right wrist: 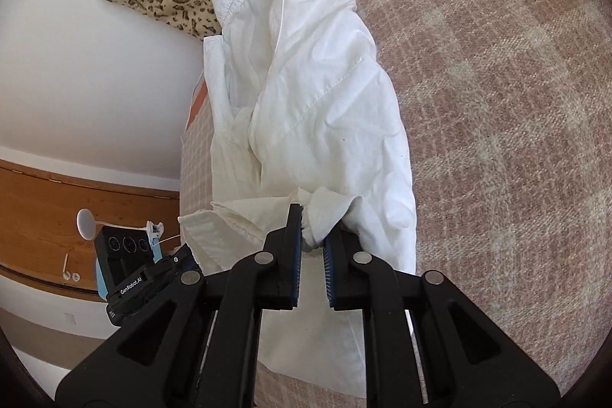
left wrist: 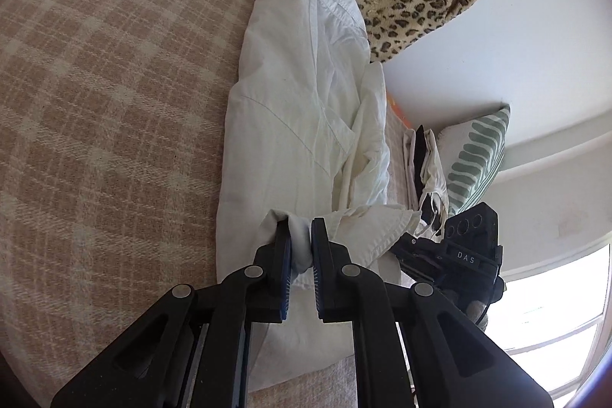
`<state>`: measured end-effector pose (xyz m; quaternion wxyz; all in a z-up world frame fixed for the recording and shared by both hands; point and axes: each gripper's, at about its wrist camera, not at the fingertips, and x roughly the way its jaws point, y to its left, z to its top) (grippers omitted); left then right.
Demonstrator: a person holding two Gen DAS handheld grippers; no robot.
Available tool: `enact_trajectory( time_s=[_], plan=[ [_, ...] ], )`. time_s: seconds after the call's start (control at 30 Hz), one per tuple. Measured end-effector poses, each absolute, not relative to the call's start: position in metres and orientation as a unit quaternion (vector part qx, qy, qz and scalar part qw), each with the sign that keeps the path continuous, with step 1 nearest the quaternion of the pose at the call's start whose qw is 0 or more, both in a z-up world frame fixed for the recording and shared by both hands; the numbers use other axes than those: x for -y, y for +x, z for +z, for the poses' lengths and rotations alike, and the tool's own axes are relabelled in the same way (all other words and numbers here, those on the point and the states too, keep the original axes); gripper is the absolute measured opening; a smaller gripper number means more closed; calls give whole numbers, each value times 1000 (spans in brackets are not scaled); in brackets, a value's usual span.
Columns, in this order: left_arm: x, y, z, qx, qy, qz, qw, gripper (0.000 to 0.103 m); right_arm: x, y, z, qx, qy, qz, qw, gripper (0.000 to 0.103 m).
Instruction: Fold small clothes
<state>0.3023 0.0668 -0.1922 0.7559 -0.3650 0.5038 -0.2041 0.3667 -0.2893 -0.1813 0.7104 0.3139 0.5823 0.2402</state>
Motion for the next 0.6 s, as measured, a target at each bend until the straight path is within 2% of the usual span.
enact_trajectory(
  time_s=[0.13, 0.23, 0.3, 0.37, 0.5, 0.6],
  plan=[
    [-68, 308, -189, -515, -369, -204, 746, 13, 298, 370, -180, -585, 335, 242, 697, 12],
    [-68, 309, -178, -502, -365, -215, 754, 19, 302, 369, -174, -578, 339, 252, 698, 20],
    [-70, 308, -173, -498, -359, -210, 761, 29, 306, 368, -168, -568, 350, 258, 699, 42],
    [-74, 309, -166, -489, -352, -206, 771, 30, 311, 368, -160, -556, 363, 267, 699, 52],
    [-79, 304, -151, -471, -328, -203, 793, 30, 316, 362, -131, -523, 342, 282, 728, 53],
    [-67, 289, -140, -462, -273, -240, 809, 30, 301, 345, -108, -508, 259, 309, 761, 50]
  ],
)
